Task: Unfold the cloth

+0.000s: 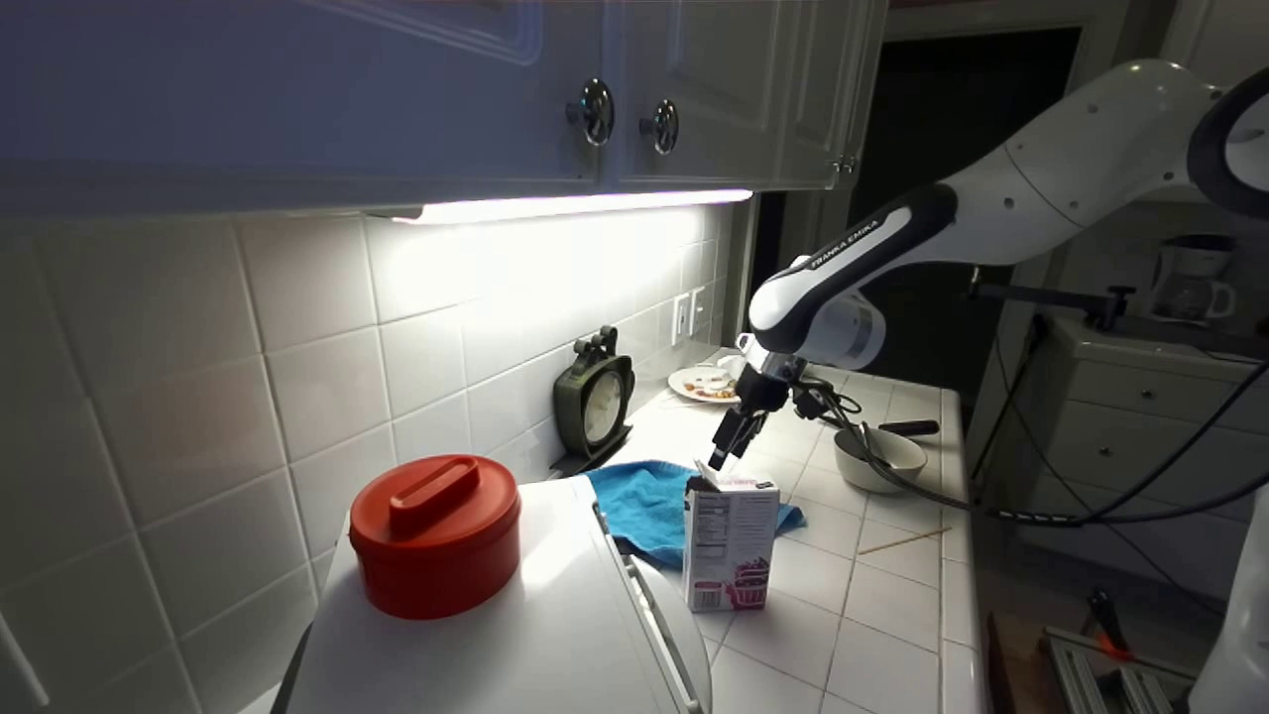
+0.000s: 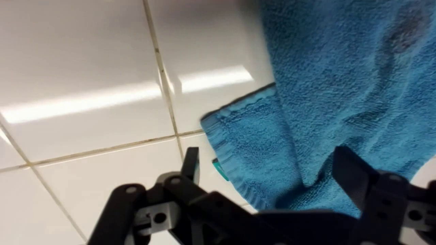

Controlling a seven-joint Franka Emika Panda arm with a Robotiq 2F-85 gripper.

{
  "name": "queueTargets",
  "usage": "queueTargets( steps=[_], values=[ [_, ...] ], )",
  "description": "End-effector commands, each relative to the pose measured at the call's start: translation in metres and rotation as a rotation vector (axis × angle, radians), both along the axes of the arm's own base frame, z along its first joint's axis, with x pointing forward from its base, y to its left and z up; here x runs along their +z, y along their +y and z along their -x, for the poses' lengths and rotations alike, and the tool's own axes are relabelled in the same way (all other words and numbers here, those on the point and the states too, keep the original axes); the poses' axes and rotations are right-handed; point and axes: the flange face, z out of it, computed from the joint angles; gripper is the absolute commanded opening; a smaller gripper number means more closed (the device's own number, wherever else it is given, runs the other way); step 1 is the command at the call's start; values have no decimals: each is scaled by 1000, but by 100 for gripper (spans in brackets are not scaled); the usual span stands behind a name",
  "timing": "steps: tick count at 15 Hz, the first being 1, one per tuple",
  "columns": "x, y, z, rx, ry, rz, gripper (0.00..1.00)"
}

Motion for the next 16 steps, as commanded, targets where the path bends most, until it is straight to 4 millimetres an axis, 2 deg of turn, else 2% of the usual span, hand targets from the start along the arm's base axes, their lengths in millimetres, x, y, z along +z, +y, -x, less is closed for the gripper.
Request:
queueTargets(
  steps=[1, 5, 6, 7, 8, 9, 11, 13, 16],
  values=[
    [-10, -10, -4, 40, -28, 59, 100],
    [-21, -15, -7, 78, -57, 54, 100],
    [-23, -15, -7, 80, -59, 52, 96],
    [-25, -16, -8, 86, -62, 49, 81],
    [-25, -15, -7, 90, -68, 41, 72],
    [-26, -15, -8, 93, -69, 42, 69],
    [-29, -15, -8, 97, -73, 33, 54],
    [-32, -16, -8, 101, -77, 23, 44],
    [-38, -20, -6, 104, -89, 11, 41]
  ],
)
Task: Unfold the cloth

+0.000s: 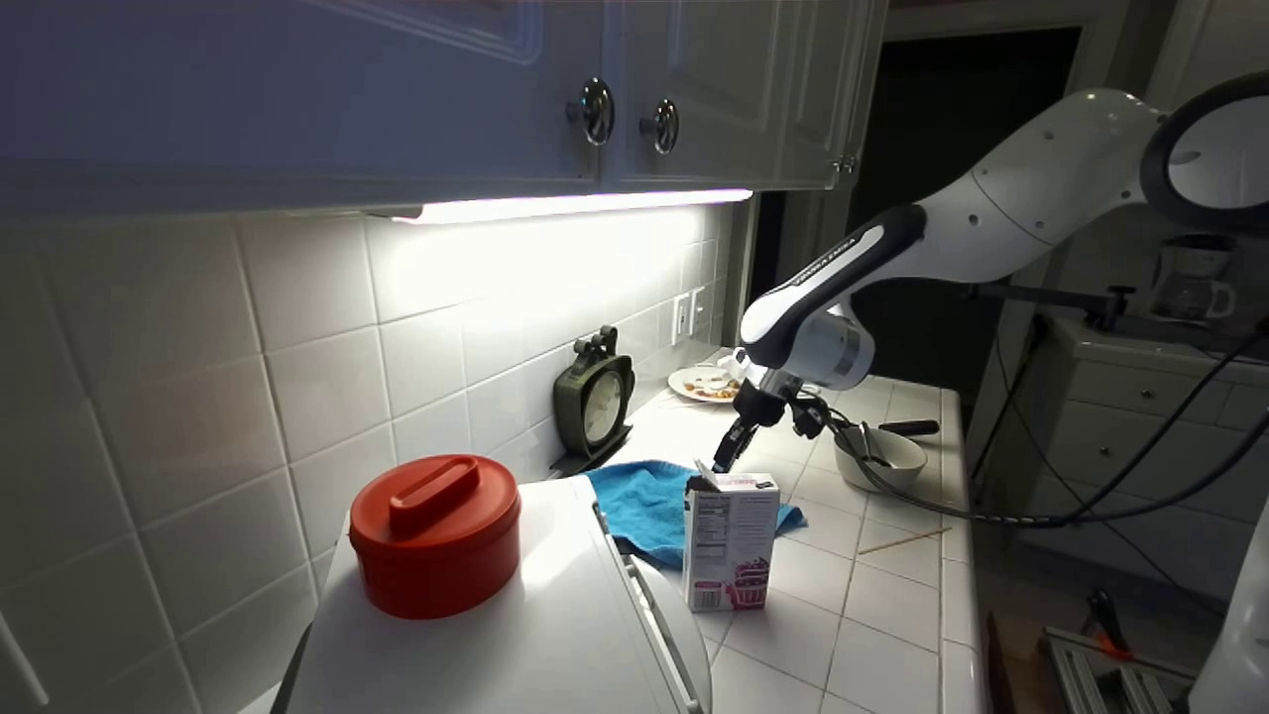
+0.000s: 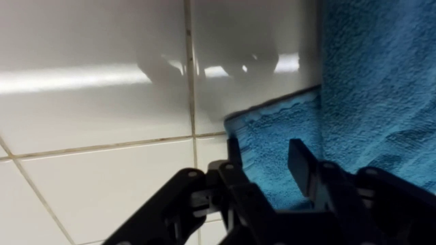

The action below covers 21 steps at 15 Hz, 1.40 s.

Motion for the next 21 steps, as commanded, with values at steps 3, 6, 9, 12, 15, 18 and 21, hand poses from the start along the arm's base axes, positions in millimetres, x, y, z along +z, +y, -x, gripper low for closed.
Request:
queueTargets(
  steps=[3, 6, 9, 12, 15, 18, 21],
  values=[
    [-10, -10, -2, 21, -32, -19, 50],
    [-8, -11, -3, 36, -41, -15, 56],
    [-8, -10, -6, 46, -45, -14, 54],
    [-11, -6, -8, 45, -48, -30, 37],
    [-18, 0, -10, 44, -45, -53, 35],
    [-17, 0, -11, 41, -53, -62, 36],
    [-15, 2, -11, 44, -60, -66, 8]
  ],
)
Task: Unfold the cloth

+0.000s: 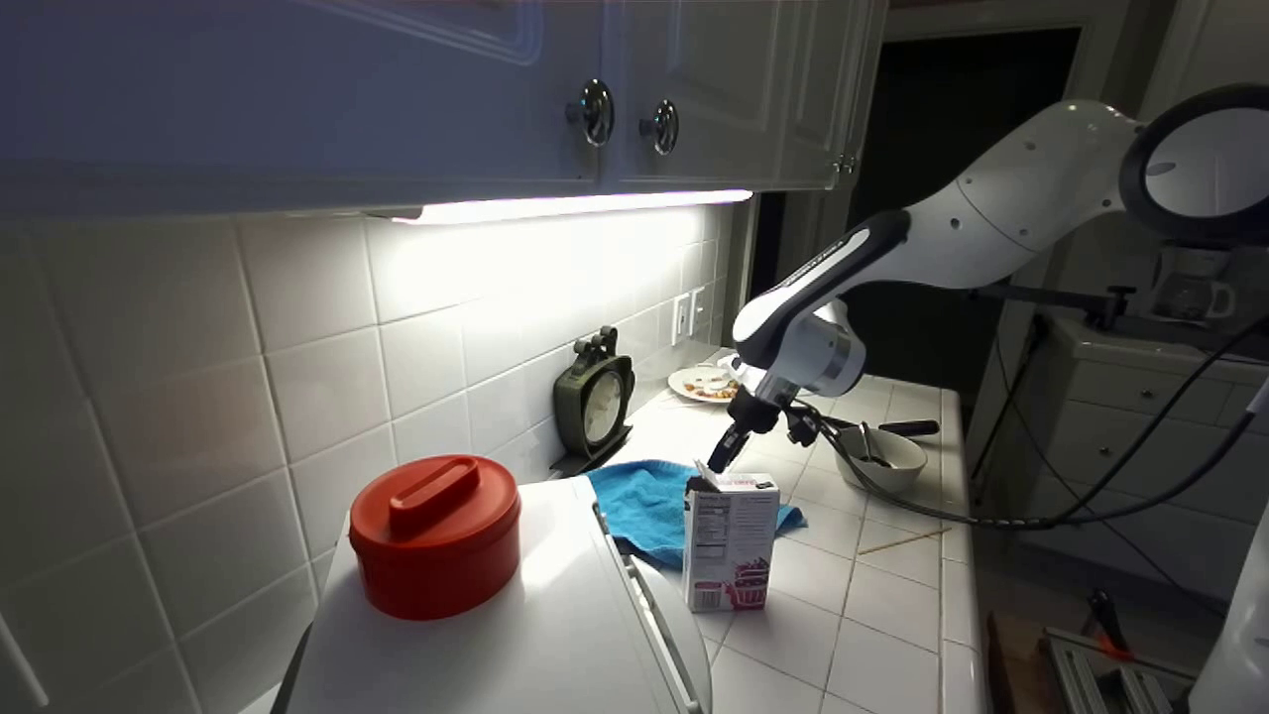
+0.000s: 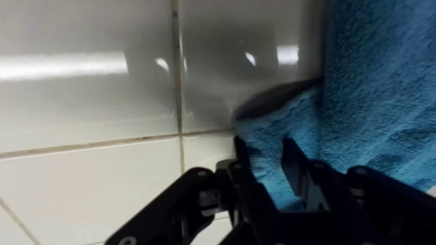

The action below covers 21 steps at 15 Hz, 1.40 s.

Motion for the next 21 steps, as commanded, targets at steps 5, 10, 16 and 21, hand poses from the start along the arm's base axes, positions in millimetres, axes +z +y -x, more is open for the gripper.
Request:
queueTargets(
  steps=[5, 10, 16, 21],
  values=[
    [4, -4, -2, 15, -9, -4, 0],
    [18, -38, 5, 64, 17, 114, 1],
    [50, -57, -12, 248, 52, 261, 1],
    [78, -47, -33, 382, 49, 364, 1]
  ],
)
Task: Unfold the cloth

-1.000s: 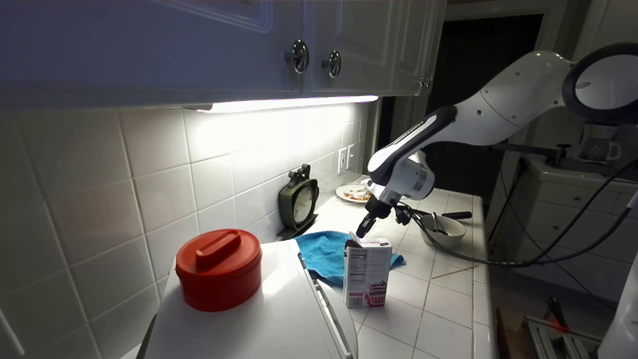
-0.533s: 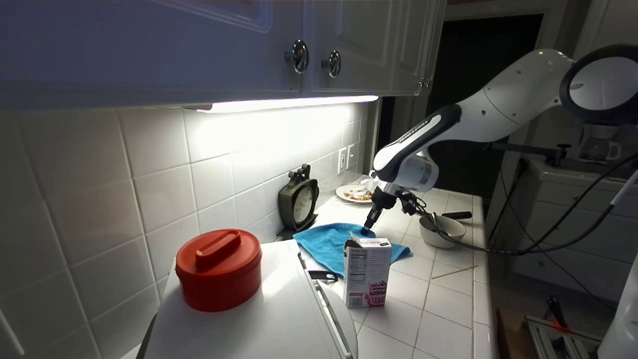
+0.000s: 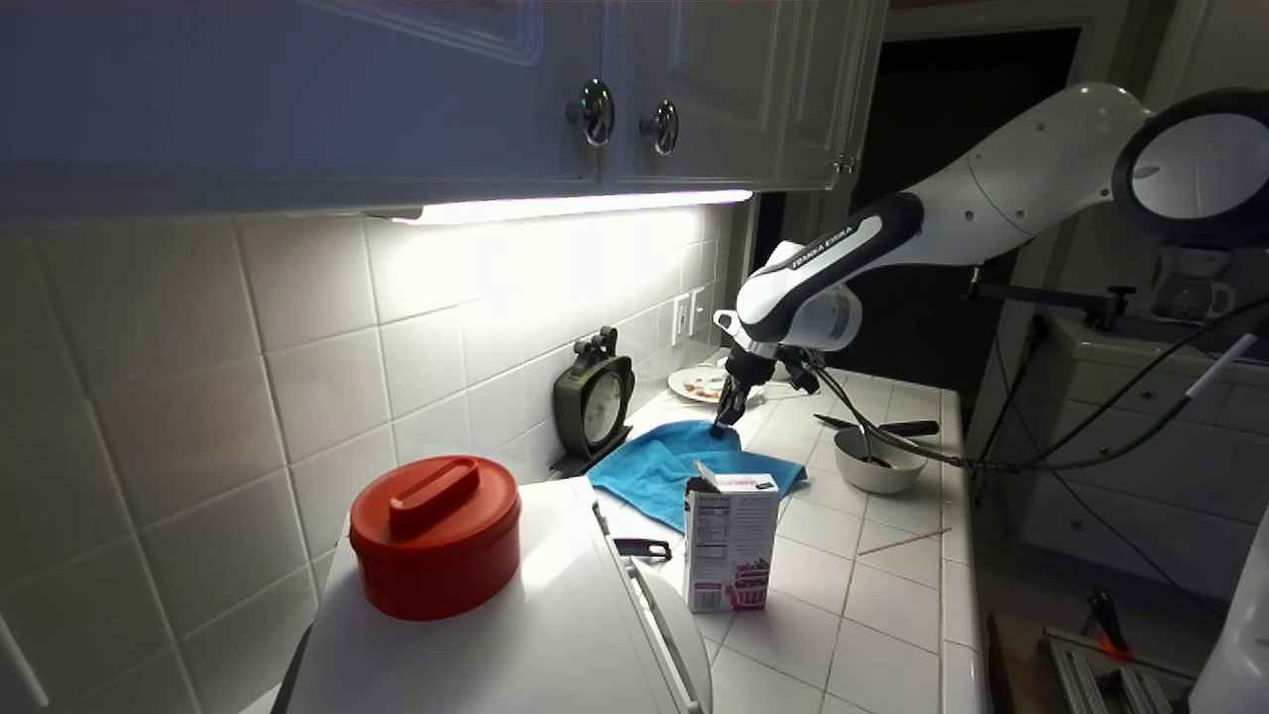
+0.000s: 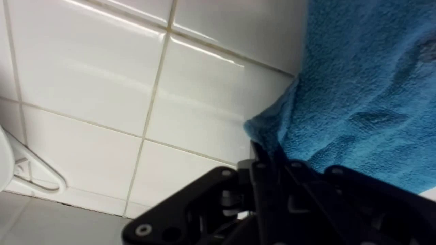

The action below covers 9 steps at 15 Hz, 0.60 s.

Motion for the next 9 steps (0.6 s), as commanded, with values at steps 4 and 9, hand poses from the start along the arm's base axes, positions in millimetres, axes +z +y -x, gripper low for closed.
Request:
queueTargets(
  steps=[4, 9],
  values=[
    [34, -2, -14, 198, 18, 265, 1],
    [37, -13, -22, 312, -49, 500, 1]
  ],
)
